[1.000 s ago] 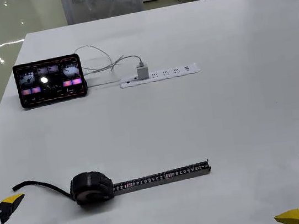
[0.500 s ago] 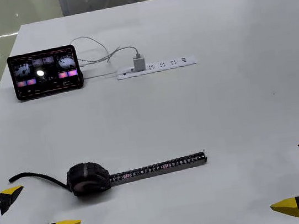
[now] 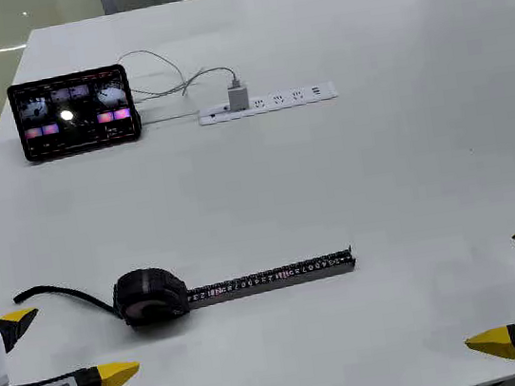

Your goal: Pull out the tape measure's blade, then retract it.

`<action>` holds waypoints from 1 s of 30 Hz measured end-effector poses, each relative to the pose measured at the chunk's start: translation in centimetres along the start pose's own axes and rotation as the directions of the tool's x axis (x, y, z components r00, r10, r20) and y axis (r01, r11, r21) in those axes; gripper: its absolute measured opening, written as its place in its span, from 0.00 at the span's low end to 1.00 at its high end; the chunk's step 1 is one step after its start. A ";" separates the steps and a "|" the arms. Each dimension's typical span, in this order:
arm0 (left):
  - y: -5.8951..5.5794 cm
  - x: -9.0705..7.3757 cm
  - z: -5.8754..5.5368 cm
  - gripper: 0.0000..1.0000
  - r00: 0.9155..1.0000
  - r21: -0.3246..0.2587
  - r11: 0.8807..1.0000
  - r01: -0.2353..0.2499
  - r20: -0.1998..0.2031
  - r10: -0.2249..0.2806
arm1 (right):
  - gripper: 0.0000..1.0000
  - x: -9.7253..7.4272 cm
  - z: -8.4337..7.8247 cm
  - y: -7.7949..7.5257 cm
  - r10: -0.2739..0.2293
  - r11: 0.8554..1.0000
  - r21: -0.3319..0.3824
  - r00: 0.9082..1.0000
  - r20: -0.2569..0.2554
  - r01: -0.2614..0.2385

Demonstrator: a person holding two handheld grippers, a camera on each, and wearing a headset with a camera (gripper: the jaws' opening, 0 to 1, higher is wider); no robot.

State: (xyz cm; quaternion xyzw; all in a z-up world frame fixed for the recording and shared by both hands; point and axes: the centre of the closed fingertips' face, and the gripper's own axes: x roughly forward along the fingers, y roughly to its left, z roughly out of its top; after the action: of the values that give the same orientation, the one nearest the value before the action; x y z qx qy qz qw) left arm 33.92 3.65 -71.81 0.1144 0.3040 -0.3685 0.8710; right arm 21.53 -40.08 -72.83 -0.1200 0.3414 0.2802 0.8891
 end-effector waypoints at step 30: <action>-0.8 1.5 2.1 0.99 1.000 -0.060 0.998 -0.009 0.005 0.009 | 0.99 1.0 1.9 -1.3 0.027 0.997 -0.072 0.999 -0.034 -0.030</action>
State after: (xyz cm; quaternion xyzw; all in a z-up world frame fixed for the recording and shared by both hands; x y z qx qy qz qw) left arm 35.08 1.36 -71.09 0.0887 0.3122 -0.3558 0.8764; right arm 23.89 -39.94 -72.13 -0.1520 0.3470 0.3030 0.8745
